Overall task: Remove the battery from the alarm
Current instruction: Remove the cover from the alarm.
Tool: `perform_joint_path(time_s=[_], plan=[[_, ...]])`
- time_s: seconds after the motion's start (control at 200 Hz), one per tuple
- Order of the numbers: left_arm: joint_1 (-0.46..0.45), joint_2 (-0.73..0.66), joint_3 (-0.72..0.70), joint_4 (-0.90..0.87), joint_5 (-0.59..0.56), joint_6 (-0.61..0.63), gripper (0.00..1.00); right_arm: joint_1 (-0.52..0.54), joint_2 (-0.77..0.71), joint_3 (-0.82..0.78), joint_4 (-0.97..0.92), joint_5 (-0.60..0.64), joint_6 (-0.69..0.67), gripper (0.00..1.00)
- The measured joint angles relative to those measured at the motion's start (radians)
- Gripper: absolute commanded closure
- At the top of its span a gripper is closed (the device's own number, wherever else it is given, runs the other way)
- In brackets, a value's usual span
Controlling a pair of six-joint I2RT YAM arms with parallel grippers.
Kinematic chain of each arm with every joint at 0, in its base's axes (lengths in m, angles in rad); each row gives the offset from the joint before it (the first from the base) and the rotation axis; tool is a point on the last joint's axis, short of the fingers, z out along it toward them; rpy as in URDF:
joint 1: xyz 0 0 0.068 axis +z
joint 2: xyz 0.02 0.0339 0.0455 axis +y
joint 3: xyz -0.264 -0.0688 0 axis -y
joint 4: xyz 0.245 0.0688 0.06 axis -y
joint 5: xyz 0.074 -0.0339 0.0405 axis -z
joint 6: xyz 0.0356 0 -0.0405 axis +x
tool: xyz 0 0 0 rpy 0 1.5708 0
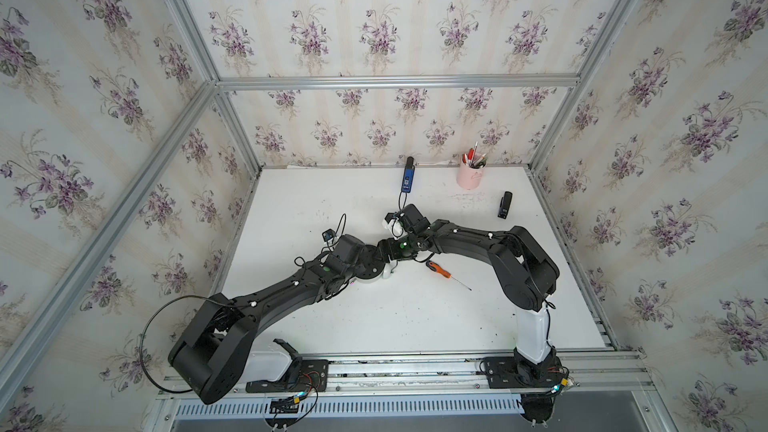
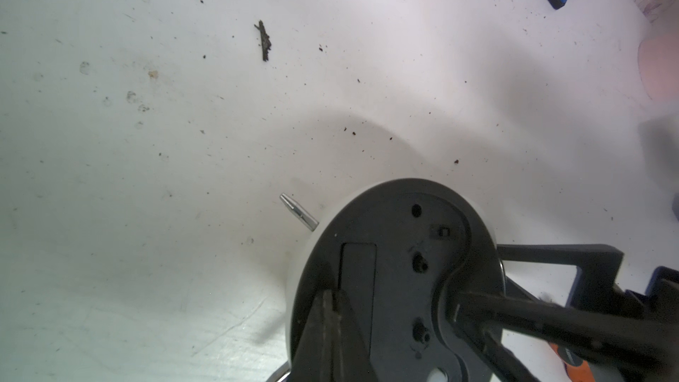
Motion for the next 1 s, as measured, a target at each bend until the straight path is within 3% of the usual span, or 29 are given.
perform_joint_path(time_s=[0.435,0.515,0.824,0.934,0.999], plan=[[-0.001,-0.026,0.024,-0.016,0.014,0.006,1.00,0.000,0.011,0.014,-0.005,-0.012,-0.004,0.22],[-0.012,-0.019,0.032,0.095,0.130,0.010,1.00,0.016,0.026,0.017,0.026,-0.050,-0.005,0.22],[-0.010,-0.030,0.021,0.090,0.193,0.006,1.00,0.020,0.030,0.018,0.027,-0.066,0.000,0.22],[-0.011,-0.072,0.033,0.089,0.221,0.008,0.94,0.024,0.031,0.016,0.031,-0.074,-0.002,0.21],[-0.010,-0.107,0.044,0.061,0.219,0.015,0.85,0.025,0.032,0.016,0.033,-0.081,-0.003,0.21]])
